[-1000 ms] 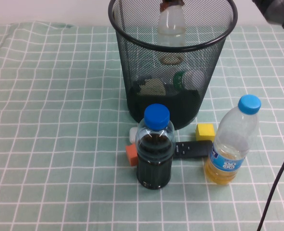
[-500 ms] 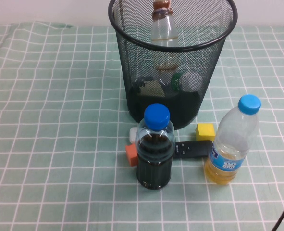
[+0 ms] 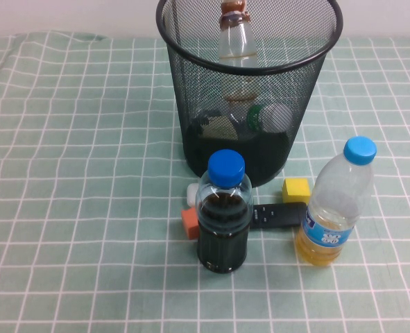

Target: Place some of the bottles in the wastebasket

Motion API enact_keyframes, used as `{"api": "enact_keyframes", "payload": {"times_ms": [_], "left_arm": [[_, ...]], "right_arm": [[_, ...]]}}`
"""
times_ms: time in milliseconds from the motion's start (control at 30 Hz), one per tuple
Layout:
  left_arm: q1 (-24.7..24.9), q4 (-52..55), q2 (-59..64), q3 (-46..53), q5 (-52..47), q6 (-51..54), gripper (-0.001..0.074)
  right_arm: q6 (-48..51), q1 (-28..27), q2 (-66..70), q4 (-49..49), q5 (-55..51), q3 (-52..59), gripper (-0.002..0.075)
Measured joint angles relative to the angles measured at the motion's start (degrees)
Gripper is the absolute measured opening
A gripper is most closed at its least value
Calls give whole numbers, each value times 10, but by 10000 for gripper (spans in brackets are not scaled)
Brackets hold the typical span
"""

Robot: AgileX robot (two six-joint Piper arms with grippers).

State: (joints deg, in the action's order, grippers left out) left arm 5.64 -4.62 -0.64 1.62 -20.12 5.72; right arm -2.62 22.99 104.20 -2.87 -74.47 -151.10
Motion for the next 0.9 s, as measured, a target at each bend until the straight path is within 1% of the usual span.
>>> {"api": "enact_keyframes", "payload": {"times_ms": [133,200,267,367,467,567,633,800,900], "left_arm": [[0,0,0,0,0,0,-4],[0,0,0,0,0,0,-4],[0,0,0,0,0,0,-4],[0,0,0,0,0,0,-4],[0,0,0,0,0,0,-4],[0,0,0,0,0,-1,-4],[0,0,0,0,0,-1,-4],[0,0,0,0,0,-1,-4],[0,0,0,0,0,-1,-4]], "right_arm": [[39,0,-42,0,0,4,-6],[62,0,-68,2,0,23,-6],[83,0,-101,1,0,62,-6],[95,0,-176,-26,0,162,-6],[92,0,-263,-78,23,303,-6],[92,-11,-368,-110,113,489,-6],[92,-41,-451,-93,210,628,-6],[92,-151,-658,-31,467,962,-6],[92,-202,-772,-27,584,1152,-6]]}}
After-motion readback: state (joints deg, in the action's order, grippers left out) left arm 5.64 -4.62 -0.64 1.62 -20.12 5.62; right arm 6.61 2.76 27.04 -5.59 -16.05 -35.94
